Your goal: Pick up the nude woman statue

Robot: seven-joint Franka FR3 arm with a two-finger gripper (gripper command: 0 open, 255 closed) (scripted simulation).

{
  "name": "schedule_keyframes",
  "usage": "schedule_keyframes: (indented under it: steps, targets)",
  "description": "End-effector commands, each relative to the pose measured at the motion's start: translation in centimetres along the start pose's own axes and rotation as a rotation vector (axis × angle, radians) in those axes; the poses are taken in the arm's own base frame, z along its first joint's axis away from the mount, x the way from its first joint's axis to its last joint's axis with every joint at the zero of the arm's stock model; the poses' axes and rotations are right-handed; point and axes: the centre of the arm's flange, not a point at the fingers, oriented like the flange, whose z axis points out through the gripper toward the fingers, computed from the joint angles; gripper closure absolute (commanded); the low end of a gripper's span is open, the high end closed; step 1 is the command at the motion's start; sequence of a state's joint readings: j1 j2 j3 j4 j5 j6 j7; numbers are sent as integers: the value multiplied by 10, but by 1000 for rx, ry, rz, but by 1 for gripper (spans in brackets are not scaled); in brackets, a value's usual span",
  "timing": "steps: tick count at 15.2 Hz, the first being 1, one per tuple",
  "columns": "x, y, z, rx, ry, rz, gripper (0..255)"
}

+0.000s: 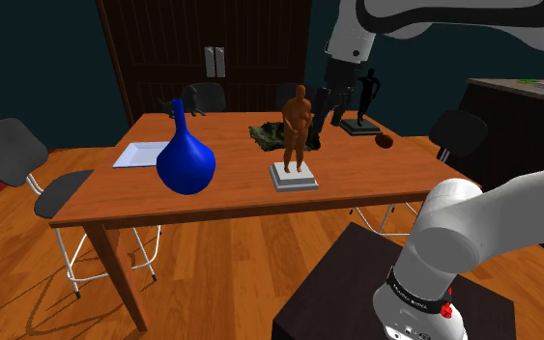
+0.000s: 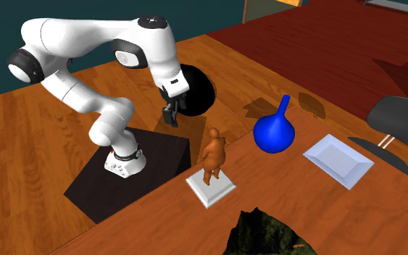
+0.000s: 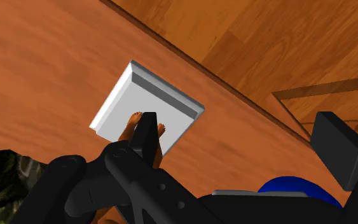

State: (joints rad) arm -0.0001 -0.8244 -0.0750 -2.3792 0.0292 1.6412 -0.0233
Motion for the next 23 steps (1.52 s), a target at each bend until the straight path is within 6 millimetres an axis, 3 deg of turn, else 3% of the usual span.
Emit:
schedule_keyframes:
  steps: [1, 16, 23]
  targets:
    - [0, 0, 0, 0, 0, 0, 0]
    - [175, 77, -84, -47, -126, 106, 0]
    - [172, 80, -47, -47, -126, 106, 0]
